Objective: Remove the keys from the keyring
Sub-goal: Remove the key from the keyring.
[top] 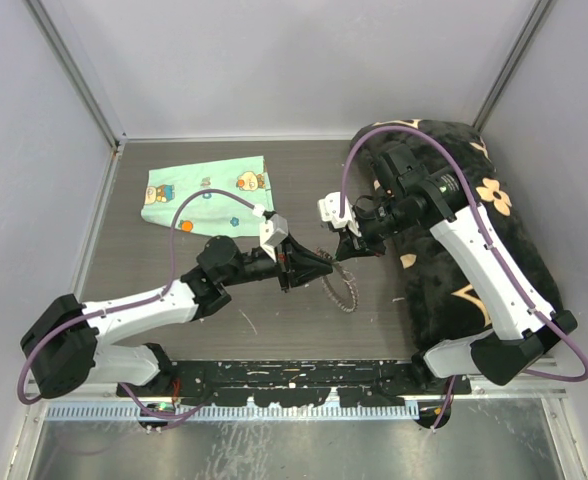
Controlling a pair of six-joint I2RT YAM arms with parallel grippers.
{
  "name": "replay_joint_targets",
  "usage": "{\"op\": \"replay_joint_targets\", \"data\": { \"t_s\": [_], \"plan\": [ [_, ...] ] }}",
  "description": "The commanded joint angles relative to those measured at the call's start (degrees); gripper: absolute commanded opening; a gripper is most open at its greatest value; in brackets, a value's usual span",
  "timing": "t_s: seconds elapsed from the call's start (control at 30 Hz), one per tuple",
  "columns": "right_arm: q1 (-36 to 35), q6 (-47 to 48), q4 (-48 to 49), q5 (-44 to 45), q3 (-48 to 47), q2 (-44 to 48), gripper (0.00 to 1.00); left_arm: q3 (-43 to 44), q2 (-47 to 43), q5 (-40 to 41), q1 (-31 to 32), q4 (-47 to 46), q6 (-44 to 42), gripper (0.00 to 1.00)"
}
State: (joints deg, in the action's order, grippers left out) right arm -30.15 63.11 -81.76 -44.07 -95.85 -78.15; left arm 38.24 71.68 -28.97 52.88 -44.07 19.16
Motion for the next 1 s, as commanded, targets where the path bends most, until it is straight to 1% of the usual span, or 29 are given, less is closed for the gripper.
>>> {"op": "replay_joint_targets", "data": {
  "t_s": [0.0,0.37,0.63,0.97],
  "plan": [
    [-0.26,0.65,0.98,-3.21,-0.81,0.63,0.01,2.95,0.29,-0.20,0.44,-4.83,0.83,0.15],
    [-0.26,0.64,1.34,-3.29,-0.30,0.81,0.01,3.68,0.54,0.17,1.20,-5.23,1.41,0.13],
    [-0.26,0.09,1.90,-3.21,-0.04,0.98,0.01,2.39,-0.21,2.54,1.31,-7.02,2.38,0.13],
    [-0.17,-0.35,2.34,-3.06,0.39,1.07,0.01,2.36,0.65,1.72,1.45,-9.39,4.73,0.11]
  ]
}}
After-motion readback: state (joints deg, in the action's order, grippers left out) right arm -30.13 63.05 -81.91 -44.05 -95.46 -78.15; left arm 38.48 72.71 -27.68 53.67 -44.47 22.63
